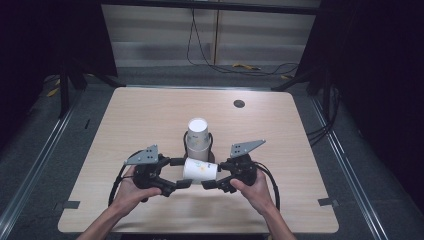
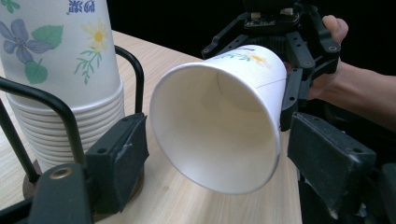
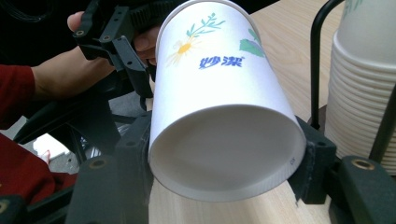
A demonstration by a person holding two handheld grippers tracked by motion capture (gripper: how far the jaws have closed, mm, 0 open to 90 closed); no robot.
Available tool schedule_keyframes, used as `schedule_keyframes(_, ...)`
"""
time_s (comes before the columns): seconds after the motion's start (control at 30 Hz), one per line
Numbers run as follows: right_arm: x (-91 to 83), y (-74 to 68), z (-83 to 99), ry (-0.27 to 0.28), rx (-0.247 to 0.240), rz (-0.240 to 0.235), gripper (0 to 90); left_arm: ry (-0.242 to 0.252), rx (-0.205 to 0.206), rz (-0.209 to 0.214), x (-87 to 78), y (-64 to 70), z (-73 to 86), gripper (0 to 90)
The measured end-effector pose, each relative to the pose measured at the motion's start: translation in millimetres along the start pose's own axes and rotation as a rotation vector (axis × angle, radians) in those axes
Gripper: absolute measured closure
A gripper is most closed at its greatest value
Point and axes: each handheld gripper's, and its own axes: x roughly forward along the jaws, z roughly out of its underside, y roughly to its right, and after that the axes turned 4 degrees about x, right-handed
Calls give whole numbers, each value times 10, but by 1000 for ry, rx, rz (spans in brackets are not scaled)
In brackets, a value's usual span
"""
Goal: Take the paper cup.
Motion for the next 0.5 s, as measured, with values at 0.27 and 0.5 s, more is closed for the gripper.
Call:
schedule_keyframes(0.27, 40, -24, -6, 4, -10, -25, 357, 12, -10, 10, -6, -12, -4, 192)
schedule_keyframes(0.5, 81, -49, -19, 15, -21, -34, 357, 25, -5, 25, -14, -16, -5, 183)
